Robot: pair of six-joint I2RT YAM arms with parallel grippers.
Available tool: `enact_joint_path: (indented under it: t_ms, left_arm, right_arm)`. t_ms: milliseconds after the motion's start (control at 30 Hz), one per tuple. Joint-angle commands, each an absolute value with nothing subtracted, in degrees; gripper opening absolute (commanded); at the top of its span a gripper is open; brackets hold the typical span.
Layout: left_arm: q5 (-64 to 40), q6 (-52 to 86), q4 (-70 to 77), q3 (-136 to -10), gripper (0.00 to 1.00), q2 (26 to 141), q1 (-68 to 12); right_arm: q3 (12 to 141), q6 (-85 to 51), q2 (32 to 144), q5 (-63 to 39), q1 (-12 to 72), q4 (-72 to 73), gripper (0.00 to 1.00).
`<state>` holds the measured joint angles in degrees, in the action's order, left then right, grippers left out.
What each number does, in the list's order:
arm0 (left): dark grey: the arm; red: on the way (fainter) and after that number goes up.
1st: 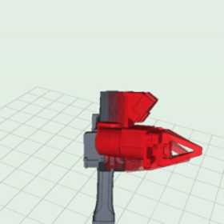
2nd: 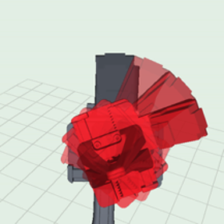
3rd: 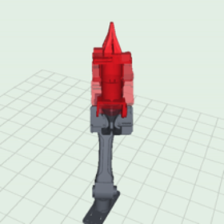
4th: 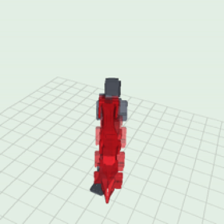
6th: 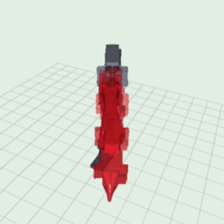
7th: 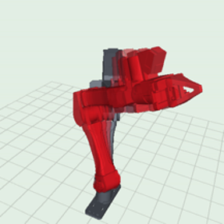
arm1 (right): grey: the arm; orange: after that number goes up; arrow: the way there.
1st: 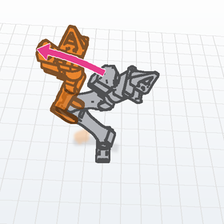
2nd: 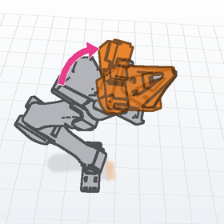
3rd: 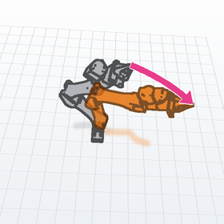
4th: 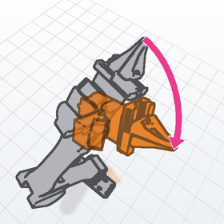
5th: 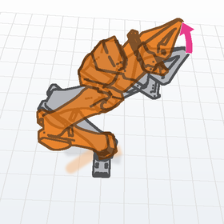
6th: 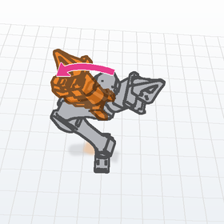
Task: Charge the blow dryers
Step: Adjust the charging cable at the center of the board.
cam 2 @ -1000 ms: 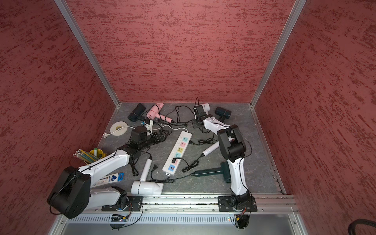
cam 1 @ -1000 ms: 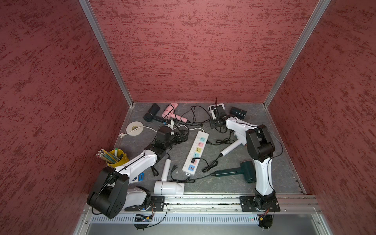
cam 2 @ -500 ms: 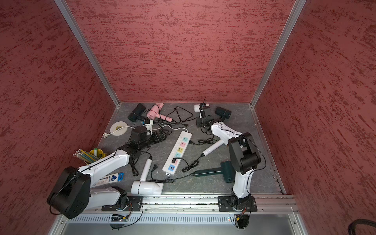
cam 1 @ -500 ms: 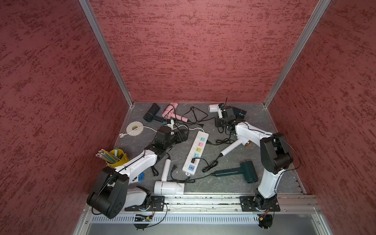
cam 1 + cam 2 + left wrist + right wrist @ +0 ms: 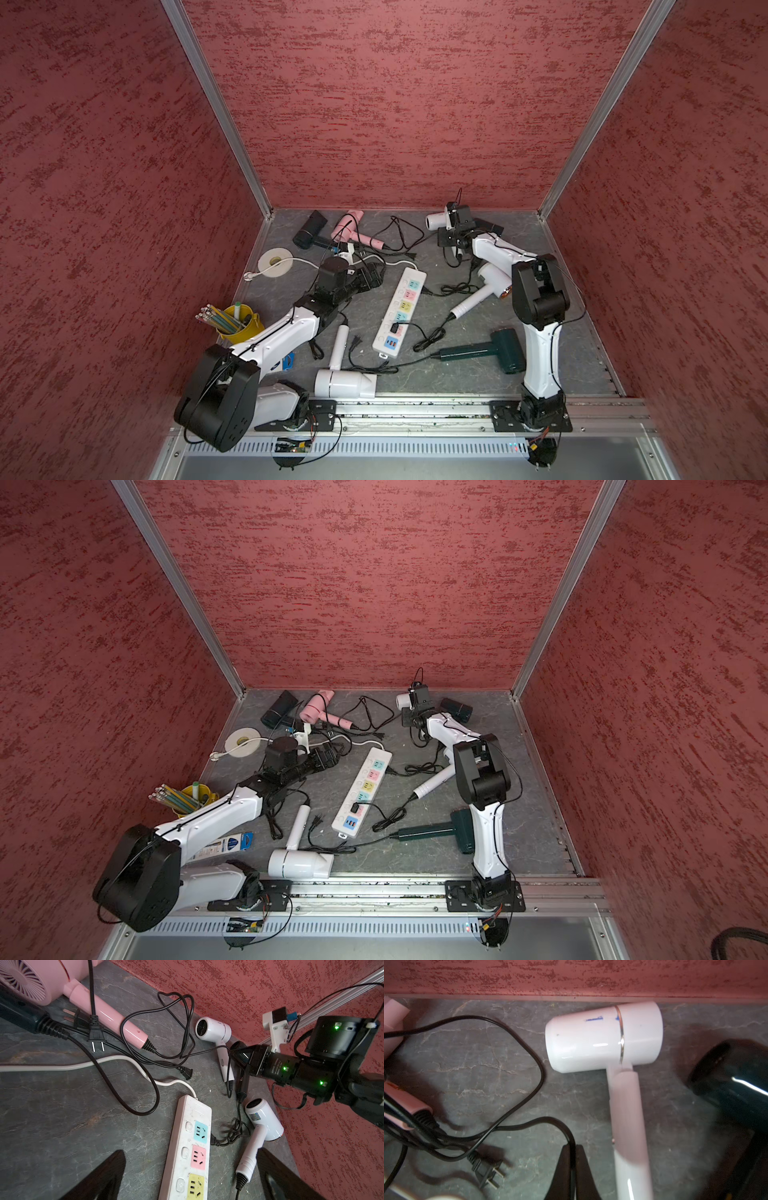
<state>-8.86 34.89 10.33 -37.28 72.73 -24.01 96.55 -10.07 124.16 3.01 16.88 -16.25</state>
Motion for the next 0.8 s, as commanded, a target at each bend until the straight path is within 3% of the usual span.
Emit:
enact_joint_path:
  t_ms: [0,133,267,500,767]
  left_arm:
    - [-8.18,34.0,10.83,-36.37,1.0,71.72,-23.73]
    - [-7.93,34.0,10.83,-36.41,1.0,71.98,-23.73]
    - [-7.34,34.06,10.34,-36.55,1.0,72.25,-23.69]
    - [-6.16,34.24,10.11,-36.41,1.0,72.51,-23.77]
    - [-5.8,34.3,10.03,-36.52,1.0,73.03,-23.64]
  right_arm:
    - [99.93,-9.54,126.71,3.37,15.65,-21.21,0.04]
    - [97.88,-9.01,124.54,3.82,15.57,-22.23,0.38]
    - [93.2,-7.51,118.07,1.22,16.57,-21.32,0.5]
    - [93.21,-0.58,117.71,-8.76,20.04,-25.04,0.48]
    - [105.88,6.92,127.34,-8.64,24.3,-34.19,0.39]
